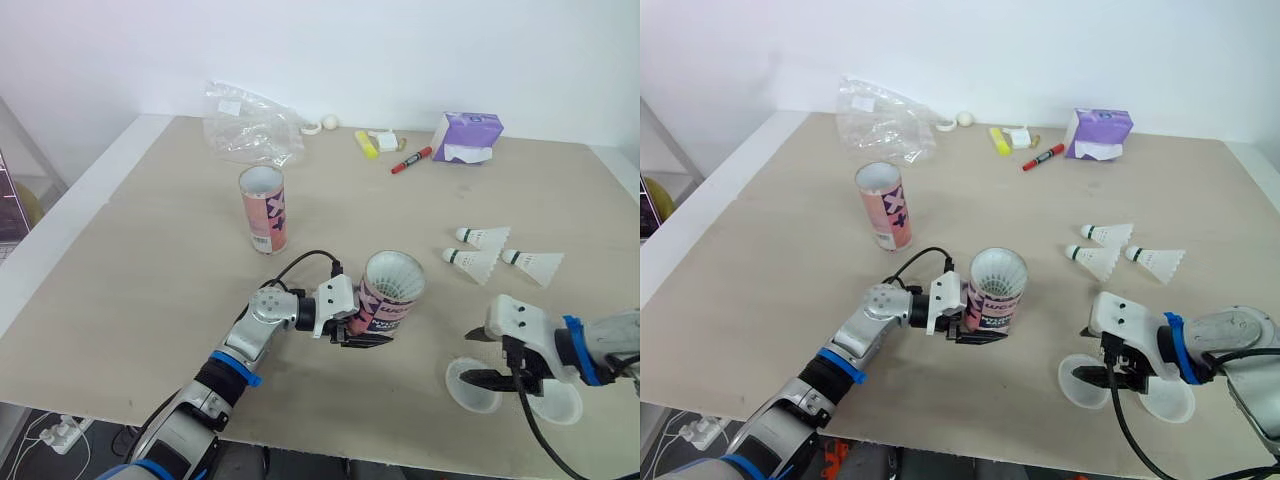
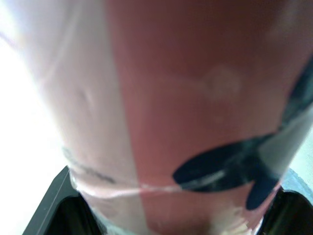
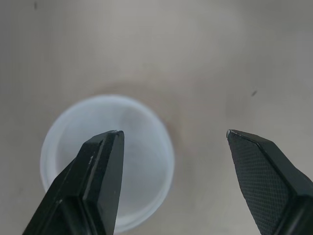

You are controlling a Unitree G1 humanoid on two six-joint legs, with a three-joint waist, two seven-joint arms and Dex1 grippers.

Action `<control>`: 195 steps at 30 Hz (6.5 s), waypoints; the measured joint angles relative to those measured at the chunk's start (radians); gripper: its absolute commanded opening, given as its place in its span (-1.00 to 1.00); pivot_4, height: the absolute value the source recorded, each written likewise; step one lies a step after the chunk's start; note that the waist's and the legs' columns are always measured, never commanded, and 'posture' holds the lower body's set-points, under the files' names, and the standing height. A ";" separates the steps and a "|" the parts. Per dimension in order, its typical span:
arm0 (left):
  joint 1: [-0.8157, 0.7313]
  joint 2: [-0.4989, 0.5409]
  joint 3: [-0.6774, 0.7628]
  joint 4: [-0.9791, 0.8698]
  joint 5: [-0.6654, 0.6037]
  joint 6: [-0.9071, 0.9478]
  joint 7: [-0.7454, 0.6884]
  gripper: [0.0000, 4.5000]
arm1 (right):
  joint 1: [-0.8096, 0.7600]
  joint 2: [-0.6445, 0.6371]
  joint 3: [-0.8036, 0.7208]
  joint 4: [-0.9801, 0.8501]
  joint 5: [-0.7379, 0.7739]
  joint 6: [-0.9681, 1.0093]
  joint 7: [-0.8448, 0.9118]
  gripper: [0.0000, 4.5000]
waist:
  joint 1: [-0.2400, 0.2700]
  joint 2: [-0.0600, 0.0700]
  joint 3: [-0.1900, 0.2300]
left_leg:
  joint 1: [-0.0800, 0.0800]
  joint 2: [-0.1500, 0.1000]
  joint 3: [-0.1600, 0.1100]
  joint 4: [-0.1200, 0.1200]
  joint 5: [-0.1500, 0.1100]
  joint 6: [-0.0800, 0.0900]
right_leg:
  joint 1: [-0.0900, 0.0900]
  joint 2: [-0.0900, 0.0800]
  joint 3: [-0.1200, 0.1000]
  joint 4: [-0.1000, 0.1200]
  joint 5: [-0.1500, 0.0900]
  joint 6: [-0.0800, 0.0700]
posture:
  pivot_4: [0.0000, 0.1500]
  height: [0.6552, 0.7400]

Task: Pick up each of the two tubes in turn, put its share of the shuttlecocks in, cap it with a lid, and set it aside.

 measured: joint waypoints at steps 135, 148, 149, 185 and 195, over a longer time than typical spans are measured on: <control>-0.044 -0.008 0.010 0.092 -0.001 -0.032 0.013 0.37 | -0.981 0.218 0.358 0.213 -0.065 -0.323 0.290 -0.95 | -0.014 -0.003 -0.001 | 0.005 0.001 0.002 -0.003 0.003 -0.003 | -0.001 -0.002 -0.001 -0.001 0.003 -0.002 | 1.00 1.00; -0.043 -0.008 0.010 0.091 -0.001 -0.030 0.013 0.37 | -0.981 0.218 0.364 0.206 -0.069 -0.306 0.292 -0.44 | -0.014 -0.003 -0.001 | 0.005 0.001 0.002 -0.003 0.003 -0.003 | -0.002 -0.002 -0.001 -0.001 0.003 -0.002 | 1.00 1.00; -0.043 -0.008 0.010 0.091 0.000 -0.030 0.013 0.37 | -0.981 0.218 0.362 0.206 -0.067 -0.303 0.290 -0.21 | -0.014 -0.003 -0.001 | 0.005 0.001 0.002 -0.003 0.003 -0.003 | -0.002 -0.002 -0.001 -0.001 0.003 -0.002 | 1.00 1.00; -0.045 -0.010 0.018 0.093 -0.002 -0.014 0.021 0.37 | -0.740 0.232 0.217 0.100 0.193 -0.091 0.131 -0.98 | -0.015 -0.005 0.000 | 0.007 0.000 0.001 -0.005 0.003 -0.004 | -0.002 -0.002 -0.001 -0.001 0.002 -0.002 | 1.00 1.00; -0.044 -0.009 0.019 0.093 -0.002 -0.011 0.031 0.37 | -0.762 0.236 0.250 0.111 0.171 -0.094 0.135 -0.98 | -0.016 -0.006 -0.001 | 0.009 0.000 0.001 -0.005 0.002 -0.005 | -0.002 -0.002 -0.001 -0.001 0.002 -0.002 | 1.00 1.00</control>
